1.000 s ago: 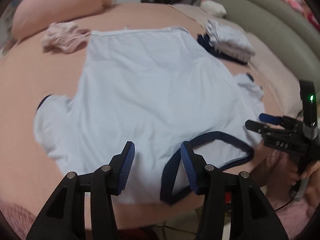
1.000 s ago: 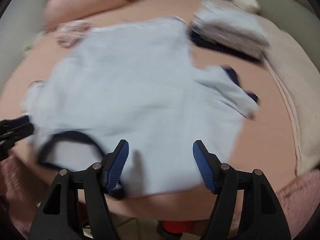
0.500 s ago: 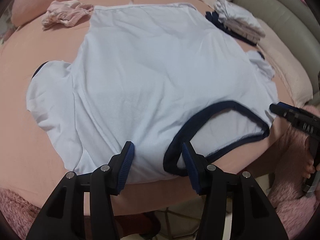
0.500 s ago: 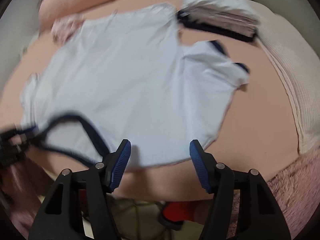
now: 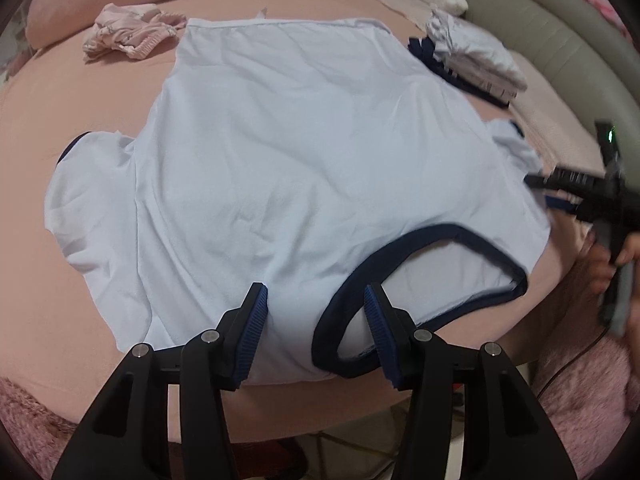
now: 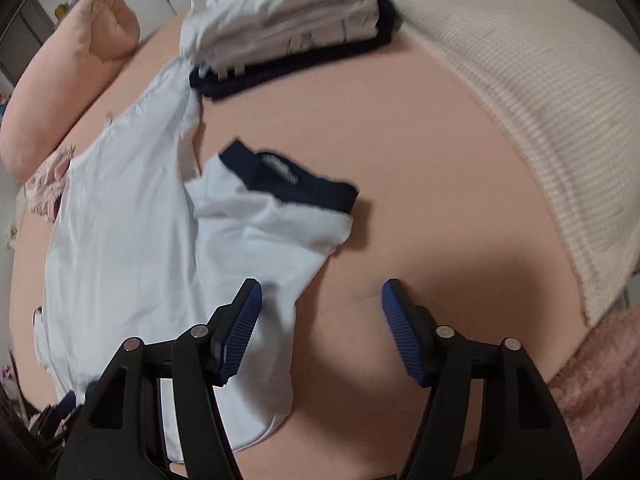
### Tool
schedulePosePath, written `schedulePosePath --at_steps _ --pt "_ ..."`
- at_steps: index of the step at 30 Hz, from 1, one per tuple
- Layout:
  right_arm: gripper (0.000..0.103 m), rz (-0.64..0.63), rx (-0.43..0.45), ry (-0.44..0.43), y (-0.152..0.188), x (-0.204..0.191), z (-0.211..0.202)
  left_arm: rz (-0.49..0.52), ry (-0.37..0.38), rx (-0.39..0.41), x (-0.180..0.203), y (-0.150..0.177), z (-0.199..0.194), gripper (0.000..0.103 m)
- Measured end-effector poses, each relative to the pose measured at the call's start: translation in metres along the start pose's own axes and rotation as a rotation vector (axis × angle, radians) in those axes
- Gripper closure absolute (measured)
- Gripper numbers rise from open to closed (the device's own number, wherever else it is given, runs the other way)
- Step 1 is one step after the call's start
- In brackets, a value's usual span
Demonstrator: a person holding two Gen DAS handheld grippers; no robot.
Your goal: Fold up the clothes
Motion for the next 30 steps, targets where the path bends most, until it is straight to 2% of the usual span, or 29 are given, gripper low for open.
schedulePosePath --at_steps 3,5,8,11,14,16,18,21,23,24,25,26,27,28,30 --pt "0.058 -0.017 0.013 -0.063 0.007 -0.005 -0.005 -0.041 0.009 0.051 -0.003 -0.012 -0.006 0.051" --pt "0.086 0.009 0.011 -0.146 0.008 -0.007 -0.006 -0.062 0.008 0.068 -0.006 -0.019 -0.006 0.051" --pt "0.095 0.061 0.013 -0.260 0.004 -0.006 -0.005 -0.103 0.023 0.058 -0.013 -0.019 -0.001 0.051" --pt "0.095 0.046 0.065 -0.314 -0.001 -0.012 -0.015 -0.103 0.022 0.041 -0.013 -0.012 0.002 0.051" --pt "0.095 -0.068 0.145 -0.334 -0.008 -0.043 -0.028 -0.082 0.020 0.024 -0.008 -0.007 0.004 0.051" --pt "0.095 -0.157 0.158 -0.353 -0.006 -0.071 -0.033 -0.065 0.017 0.011 -0.003 -0.007 0.006 0.051" --pt "0.095 -0.207 0.102 -0.386 0.005 -0.096 -0.025 -0.060 0.005 0.002 0.002 -0.008 0.008 0.051" --pt "0.093 -0.272 -0.040 -0.383 0.030 -0.120 0.001 -0.063 0.006 -0.006 0.011 -0.011 0.007 0.051" --pt "0.093 -0.316 -0.054 -0.383 0.039 -0.129 0.000 -0.053 0.000 -0.003 0.018 -0.015 0.006 0.051" --pt "0.093 -0.348 -0.034 -0.377 0.041 -0.132 -0.007 -0.052 0.001 -0.007 0.021 -0.016 0.006 0.051" --pt "0.086 -0.393 0.001 -0.363 0.040 -0.136 -0.016 -0.057 0.005 -0.016 0.024 -0.017 0.007 0.051" --pt "0.074 -0.435 0.044 -0.333 0.040 -0.138 -0.026 -0.062 0.010 -0.026 0.028 -0.018 0.009 0.051" --pt "0.069 -0.468 0.092 -0.287 0.039 -0.138 -0.035 -0.067 0.014 -0.035 0.031 -0.018 0.010 0.051" --pt "0.065 -0.488 0.126 -0.244 0.039 -0.137 -0.041 -0.071 0.019 -0.045 0.034 -0.019 0.012 0.051" --pt "0.065 -0.484 0.132 -0.174 0.037 -0.128 -0.040 -0.073 0.018 -0.065 0.040 -0.019 0.015 0.051"
Point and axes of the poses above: each gripper's, at about its wrist camera, not at the fingertips, and z roughly the way its jaws point, x to its right, y to its underside, the point moved 5 cm from there along z, roughly the way its jaws point, and after that the axes turned 6 degrees about -y, right-handed, at the moved point
